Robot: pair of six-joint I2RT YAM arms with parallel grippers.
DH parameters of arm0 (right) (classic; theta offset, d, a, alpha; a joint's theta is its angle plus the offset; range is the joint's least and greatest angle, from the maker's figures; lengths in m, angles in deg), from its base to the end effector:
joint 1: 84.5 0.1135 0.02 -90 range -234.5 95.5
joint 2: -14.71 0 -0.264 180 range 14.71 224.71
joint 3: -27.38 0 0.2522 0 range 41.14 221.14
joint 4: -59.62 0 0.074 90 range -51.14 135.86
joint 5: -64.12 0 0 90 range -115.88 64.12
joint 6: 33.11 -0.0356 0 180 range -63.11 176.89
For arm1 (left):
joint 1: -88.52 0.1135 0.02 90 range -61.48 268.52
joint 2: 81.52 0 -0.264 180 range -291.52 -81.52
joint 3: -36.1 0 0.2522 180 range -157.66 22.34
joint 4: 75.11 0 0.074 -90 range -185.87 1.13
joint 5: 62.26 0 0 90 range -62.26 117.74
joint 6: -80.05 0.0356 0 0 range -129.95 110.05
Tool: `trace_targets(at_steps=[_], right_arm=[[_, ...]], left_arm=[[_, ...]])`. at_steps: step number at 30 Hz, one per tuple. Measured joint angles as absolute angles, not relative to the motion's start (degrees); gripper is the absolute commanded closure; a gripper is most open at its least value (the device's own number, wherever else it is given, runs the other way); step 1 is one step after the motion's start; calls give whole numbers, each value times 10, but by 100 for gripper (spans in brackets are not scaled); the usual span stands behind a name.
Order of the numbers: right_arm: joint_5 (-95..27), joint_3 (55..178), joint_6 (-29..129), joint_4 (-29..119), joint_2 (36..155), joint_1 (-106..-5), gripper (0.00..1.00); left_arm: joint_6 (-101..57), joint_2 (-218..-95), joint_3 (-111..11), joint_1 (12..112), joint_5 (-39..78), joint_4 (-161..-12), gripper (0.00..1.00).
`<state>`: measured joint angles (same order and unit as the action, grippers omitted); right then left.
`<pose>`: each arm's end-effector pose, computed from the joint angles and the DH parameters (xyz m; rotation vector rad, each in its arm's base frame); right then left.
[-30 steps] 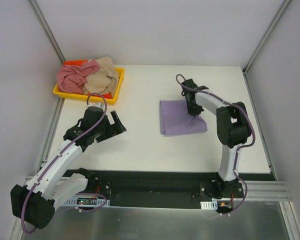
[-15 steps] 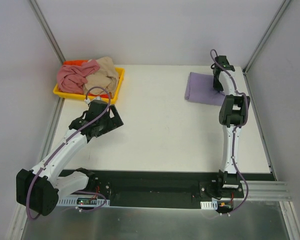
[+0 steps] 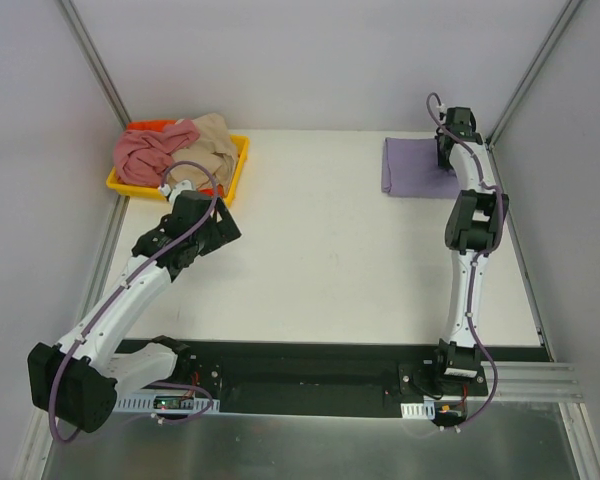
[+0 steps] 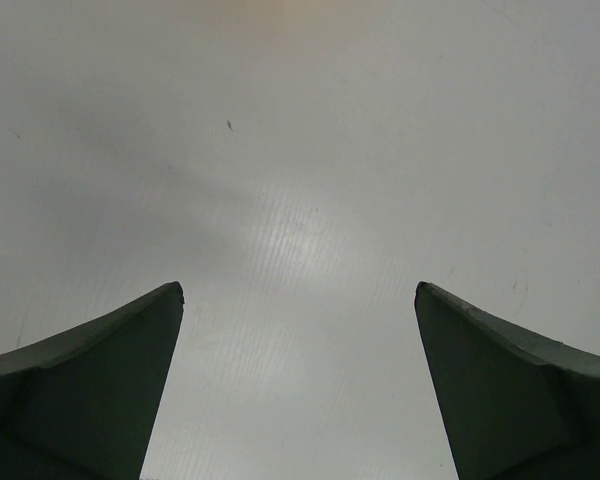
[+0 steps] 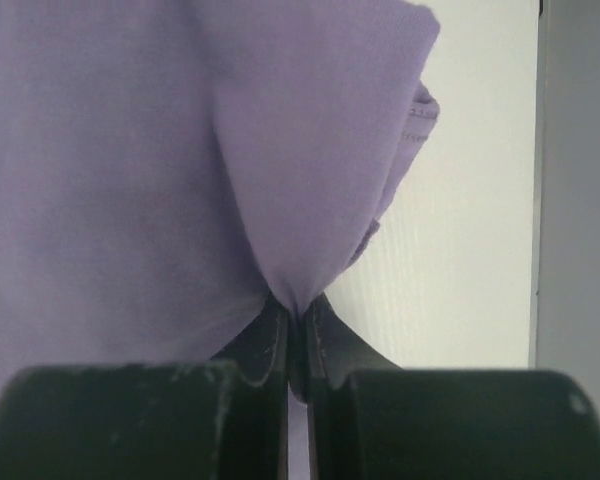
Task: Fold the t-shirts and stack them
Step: Put the neatly folded tshirt into the corner of the board with the right arm
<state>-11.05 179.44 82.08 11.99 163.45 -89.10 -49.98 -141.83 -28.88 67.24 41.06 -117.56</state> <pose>0.5724 -0.0552 0.1894 -0.2966 2.3619 -0.5563 0.2140 -0.0745 0.2968 -0.4883 2.1757 -0.3327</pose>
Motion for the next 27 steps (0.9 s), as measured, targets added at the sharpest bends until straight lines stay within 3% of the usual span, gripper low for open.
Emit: trace_targets(at_steps=[3,6,8,10,11,15,18,27], right_arm=[[-121,1794,842,142,1636,-891,91],[-129,1794,850,158,1636,-895,57],[-132,1794,849,169,1636,-898,42],[-133,1794,850,178,1636,-902,21],[-135,1794,846,182,1636,-903,5],[-154,1777,810,186,1609,-905,4],[-162,1695,777,188,1522,-898,4],[-192,1179,636,290,946,-828,4]], left_arm=[[-495,-1418,-293,672,420,-1176,1],[-492,-1417,-298,672,429,-1176,1],[-490,-1415,-301,672,434,-1176,1],[-486,-1410,-303,672,436,-1176,1],[-485,-1408,-305,672,436,-1176,1],[-484,-1406,-307,672,433,-1176,1],[-484,-1403,-306,672,417,-1176,1],[-494,-1373,-269,672,378,-1173,1]])
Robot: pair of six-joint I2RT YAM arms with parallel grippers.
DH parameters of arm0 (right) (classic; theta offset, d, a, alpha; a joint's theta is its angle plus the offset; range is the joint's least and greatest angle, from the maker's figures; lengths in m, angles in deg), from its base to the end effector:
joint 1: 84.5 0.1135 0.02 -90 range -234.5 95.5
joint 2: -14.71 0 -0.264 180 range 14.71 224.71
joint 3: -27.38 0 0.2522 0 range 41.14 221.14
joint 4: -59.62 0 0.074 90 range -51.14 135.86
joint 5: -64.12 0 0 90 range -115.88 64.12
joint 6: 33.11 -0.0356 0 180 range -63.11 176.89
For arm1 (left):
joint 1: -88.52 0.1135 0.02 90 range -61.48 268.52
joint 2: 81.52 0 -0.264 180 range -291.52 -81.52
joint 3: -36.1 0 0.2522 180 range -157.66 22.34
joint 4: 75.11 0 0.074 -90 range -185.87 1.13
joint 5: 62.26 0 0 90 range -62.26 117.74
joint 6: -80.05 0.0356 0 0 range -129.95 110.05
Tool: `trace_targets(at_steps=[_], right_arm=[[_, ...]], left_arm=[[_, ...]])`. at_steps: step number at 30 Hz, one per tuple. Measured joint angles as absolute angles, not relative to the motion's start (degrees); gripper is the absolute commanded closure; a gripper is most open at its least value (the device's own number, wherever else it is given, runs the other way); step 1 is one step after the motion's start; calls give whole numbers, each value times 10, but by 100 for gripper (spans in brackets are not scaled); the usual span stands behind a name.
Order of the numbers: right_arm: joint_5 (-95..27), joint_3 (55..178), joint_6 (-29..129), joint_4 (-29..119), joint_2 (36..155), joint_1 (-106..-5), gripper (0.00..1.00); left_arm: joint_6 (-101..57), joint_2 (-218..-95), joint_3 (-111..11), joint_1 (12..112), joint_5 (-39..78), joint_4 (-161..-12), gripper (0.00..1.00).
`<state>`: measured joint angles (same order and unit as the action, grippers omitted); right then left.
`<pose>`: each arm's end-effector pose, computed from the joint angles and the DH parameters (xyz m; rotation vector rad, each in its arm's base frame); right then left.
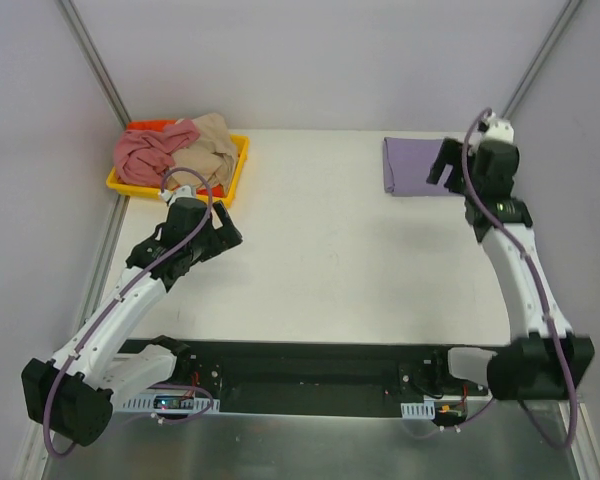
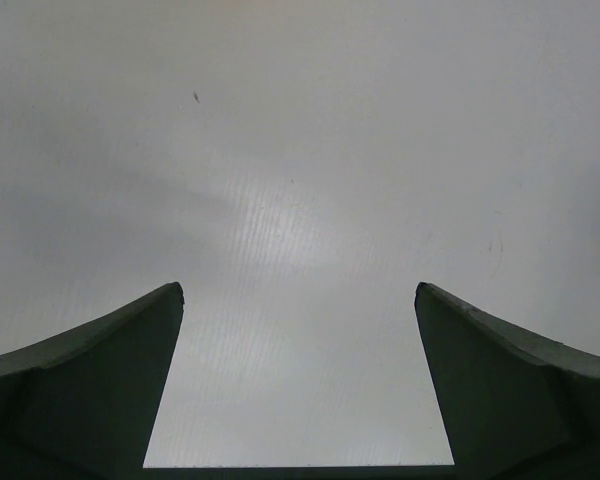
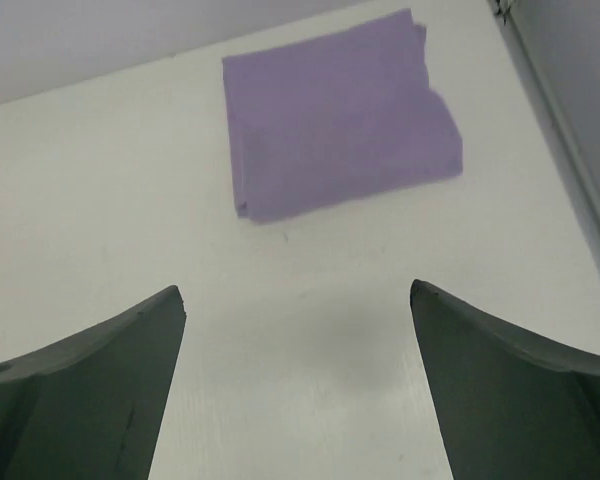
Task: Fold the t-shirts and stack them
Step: Put the neatly folded tshirt into the corner of the board with the right arm
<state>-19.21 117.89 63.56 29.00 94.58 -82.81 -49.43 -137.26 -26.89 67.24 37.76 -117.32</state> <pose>0.3242 0.0054 0.3826 -0.0618 1.9197 -0.1701 0.1988 -0.0708 0.3010 -0.4468 2.1545 -0.4129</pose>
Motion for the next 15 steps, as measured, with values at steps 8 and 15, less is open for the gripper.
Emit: trace_targets(at_steps=[8,15], right_arm=[[-245,739,526,351,637,-782,4],[-263,645,532,342,493,-779,4]], left_arm=[[-505,-1349,-214,672,355,-1153,1],[-511,-1279,-167,672,355,-1145,1]])
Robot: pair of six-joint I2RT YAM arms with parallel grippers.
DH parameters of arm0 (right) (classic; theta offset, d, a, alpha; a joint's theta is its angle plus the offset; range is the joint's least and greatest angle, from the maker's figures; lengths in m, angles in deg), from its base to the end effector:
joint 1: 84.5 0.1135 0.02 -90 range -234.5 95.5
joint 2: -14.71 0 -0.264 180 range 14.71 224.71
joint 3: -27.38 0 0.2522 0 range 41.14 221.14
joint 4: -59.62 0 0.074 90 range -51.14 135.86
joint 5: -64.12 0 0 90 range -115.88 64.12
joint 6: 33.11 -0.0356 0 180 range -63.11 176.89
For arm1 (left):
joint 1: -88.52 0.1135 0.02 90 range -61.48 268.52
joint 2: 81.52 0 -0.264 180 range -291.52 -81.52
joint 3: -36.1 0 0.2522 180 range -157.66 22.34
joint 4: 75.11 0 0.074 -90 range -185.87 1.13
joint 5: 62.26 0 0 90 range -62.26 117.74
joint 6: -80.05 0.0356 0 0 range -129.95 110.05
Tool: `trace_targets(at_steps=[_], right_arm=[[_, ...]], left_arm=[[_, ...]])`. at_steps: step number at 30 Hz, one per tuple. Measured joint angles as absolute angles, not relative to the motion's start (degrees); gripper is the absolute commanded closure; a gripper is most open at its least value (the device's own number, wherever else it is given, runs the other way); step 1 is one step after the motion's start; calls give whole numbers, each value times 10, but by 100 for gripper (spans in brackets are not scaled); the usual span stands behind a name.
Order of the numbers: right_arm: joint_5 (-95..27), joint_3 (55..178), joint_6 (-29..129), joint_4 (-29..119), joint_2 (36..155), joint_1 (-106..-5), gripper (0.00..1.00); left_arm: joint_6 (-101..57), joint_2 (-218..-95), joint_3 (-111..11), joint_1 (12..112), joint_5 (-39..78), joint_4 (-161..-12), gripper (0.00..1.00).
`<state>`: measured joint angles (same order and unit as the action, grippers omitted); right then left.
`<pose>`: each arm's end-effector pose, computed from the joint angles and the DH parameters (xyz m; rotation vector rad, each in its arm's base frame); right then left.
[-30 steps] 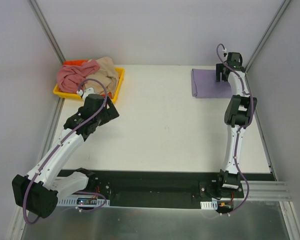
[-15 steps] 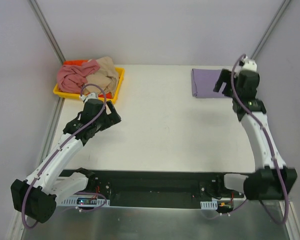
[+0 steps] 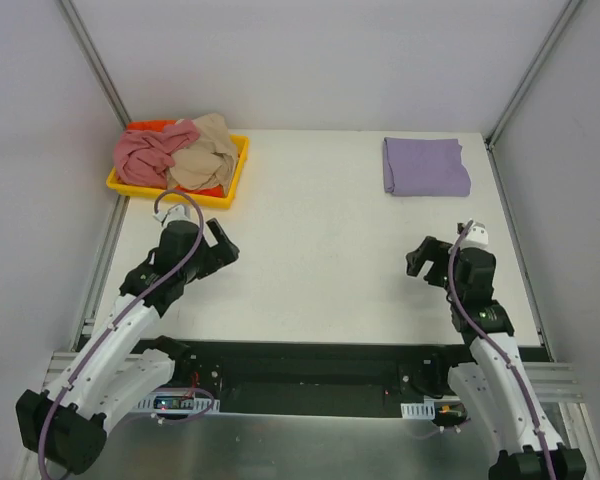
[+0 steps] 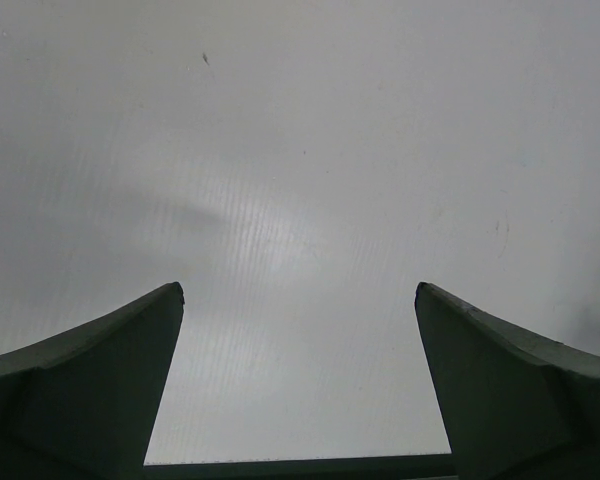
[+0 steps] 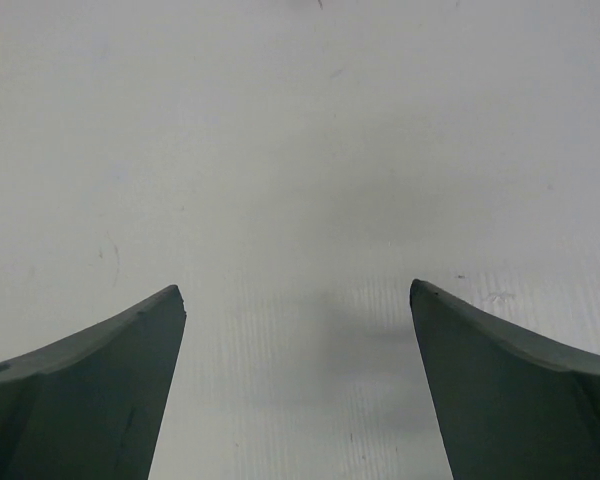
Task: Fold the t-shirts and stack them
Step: Put the neatly folded tshirt into the corner of the board with the right arm
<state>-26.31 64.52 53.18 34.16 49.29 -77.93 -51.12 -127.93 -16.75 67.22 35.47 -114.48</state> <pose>0.1545 0.0181 0.2320 -0.0541 1.9718 0.1246 0.1697 -0.0610 0.2736 -0.4548 2.1323 -0.4885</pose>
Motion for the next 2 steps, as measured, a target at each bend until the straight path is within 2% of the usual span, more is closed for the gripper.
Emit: trace_targets(at_steps=[2], right_arm=[[-257,642,536,356,464,-779,4]], left_arm=[[-511,-1262,-157,672,355,-1143,1]])
